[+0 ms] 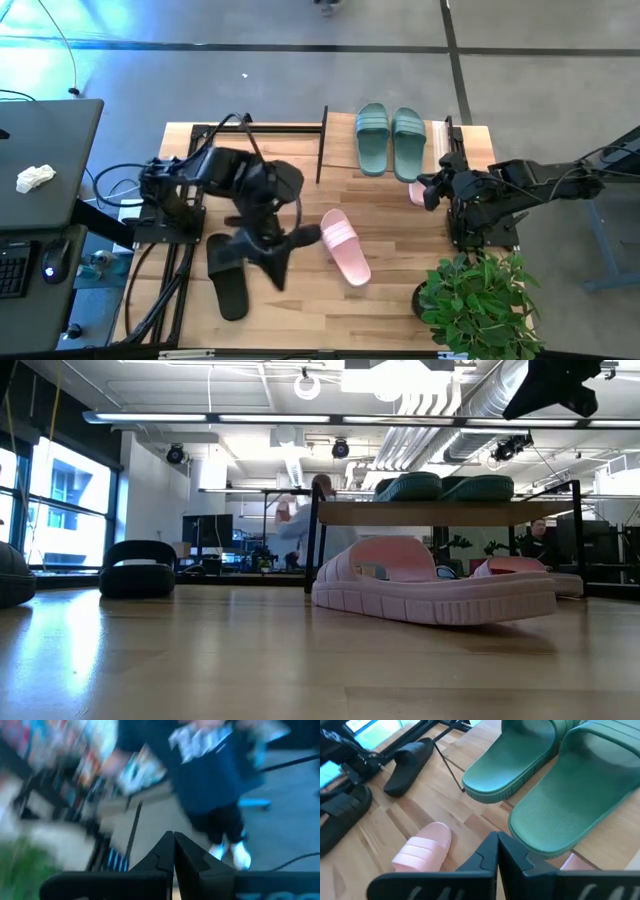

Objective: Pick and place slides into the shelf
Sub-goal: Put the pink slides under the shelf

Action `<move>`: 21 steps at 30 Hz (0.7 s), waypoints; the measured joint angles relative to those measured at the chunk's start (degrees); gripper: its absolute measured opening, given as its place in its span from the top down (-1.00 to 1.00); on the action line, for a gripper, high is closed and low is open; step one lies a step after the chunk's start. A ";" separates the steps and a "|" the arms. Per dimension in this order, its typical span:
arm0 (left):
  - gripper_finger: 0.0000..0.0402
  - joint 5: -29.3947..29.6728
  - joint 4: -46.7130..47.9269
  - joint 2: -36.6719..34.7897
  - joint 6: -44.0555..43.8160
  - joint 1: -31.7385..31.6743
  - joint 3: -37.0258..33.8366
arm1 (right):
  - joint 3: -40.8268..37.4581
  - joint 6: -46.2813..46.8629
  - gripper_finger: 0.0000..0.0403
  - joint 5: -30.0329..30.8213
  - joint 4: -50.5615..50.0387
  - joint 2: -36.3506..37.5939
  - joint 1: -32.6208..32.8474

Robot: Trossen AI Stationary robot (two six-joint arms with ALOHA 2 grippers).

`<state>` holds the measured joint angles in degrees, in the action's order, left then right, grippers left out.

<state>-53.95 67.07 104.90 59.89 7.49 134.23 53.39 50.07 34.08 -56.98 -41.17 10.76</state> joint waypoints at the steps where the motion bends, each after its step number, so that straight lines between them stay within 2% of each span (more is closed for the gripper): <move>1: 1.00 -3.38 0.55 0.57 2.57 -0.02 0.01 | 0.00 0.78 1.00 0.20 0.14 0.01 0.00; 3: 1.00 -7.13 2.88 1.91 7.00 -0.01 -0.49 | 0.00 2.17 1.00 0.38 0.25 0.00 0.00; 5: 1.00 -7.72 6.17 3.66 10.44 0.01 -3.31 | 0.00 3.46 1.00 0.97 0.26 0.00 0.02; 7: 1.00 -8.01 8.68 4.36 11.96 0.00 -8.60 | 0.00 4.81 1.00 2.26 0.33 -0.02 0.02; 11: 1.00 -12.91 9.15 3.82 9.85 -0.42 -21.48 | 0.00 6.68 1.00 5.02 0.47 -0.02 0.00; 13: 1.00 -10.11 11.38 3.35 9.88 -0.42 -27.23 | 0.00 7.75 1.00 6.19 0.50 -0.02 0.00; 15: 1.00 -3.19 11.31 2.41 8.40 -0.38 -32.45 | 0.00 8.80 1.00 6.74 0.47 -0.05 0.00; 17: 1.00 7.96 9.61 1.90 2.34 -0.34 -37.21 | 0.00 9.54 1.00 6.90 0.47 -0.07 0.00; 21: 1.00 41.61 8.11 2.14 -12.22 -0.42 -44.20 | 0.00 9.89 1.00 7.99 0.43 -0.13 0.00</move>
<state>-12.35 75.18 107.04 47.67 7.07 90.03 53.39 59.96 42.07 -56.55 -41.30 10.76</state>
